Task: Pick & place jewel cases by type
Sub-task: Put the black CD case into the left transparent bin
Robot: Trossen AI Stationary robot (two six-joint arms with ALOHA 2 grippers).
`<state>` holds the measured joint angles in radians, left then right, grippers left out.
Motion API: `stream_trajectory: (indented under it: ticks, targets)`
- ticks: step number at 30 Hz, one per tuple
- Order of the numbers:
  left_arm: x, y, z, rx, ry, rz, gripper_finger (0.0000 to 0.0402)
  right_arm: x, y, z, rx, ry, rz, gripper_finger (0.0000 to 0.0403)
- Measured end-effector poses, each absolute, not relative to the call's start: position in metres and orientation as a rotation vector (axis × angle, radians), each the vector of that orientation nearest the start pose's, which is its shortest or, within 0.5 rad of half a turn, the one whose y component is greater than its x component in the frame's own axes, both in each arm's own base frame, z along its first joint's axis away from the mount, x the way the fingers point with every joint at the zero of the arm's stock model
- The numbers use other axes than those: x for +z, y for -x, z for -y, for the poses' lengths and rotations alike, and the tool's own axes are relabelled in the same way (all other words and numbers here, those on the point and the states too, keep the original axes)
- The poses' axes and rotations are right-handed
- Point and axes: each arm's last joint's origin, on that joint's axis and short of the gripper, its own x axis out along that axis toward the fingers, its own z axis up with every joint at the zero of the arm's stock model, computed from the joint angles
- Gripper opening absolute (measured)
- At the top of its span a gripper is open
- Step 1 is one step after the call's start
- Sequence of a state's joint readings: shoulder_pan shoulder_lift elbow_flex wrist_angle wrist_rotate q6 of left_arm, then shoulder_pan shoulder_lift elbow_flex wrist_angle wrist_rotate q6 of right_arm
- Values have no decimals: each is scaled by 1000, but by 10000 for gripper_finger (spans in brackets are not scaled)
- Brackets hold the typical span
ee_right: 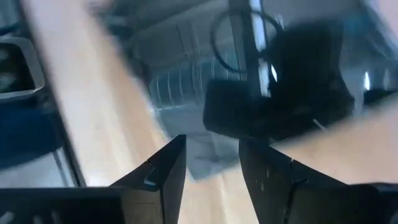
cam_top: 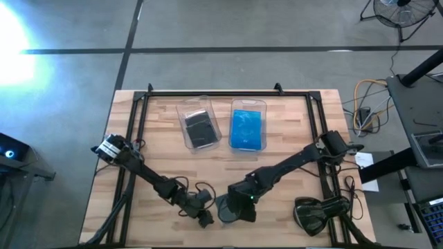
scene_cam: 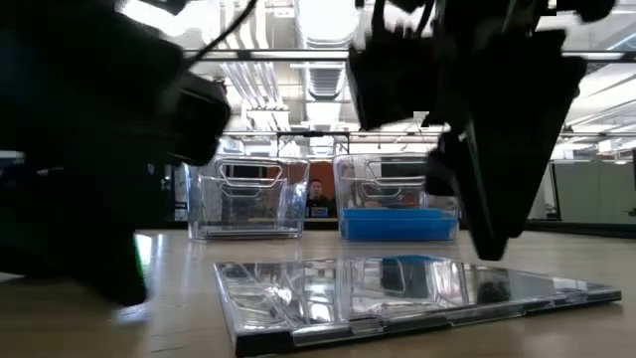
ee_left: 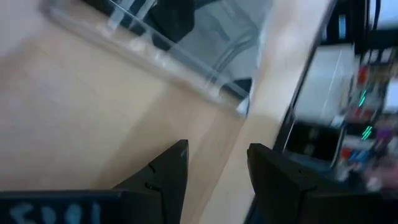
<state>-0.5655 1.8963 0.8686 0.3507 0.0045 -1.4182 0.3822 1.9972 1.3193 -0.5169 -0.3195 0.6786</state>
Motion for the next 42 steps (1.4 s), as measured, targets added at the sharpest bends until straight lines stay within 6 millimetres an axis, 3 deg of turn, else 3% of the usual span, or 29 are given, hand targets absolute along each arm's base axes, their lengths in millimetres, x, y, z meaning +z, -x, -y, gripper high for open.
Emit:
stream_trajectory:
  ticks: [4,12,19,26,36,42]
  targets:
    - [114,-306,185,76,1249,-914,147,146,-355,-149,21,-654,-1455,141]
    - [113,-310,178,185,1356,-850,147,144,-350,-148,-134,-796,-1497,141]
    - [112,-311,173,247,1378,-810,147,141,-369,-154,-64,-912,-1331,141]
    - [110,-310,173,232,1347,-860,147,144,-375,-151,-66,-954,-1262,141]
    - [113,-310,176,233,1328,-857,147,157,-347,-141,-238,-851,-1396,141]
    - [112,-312,173,244,1323,-858,147,137,-335,-137,-319,-867,-1459,141]
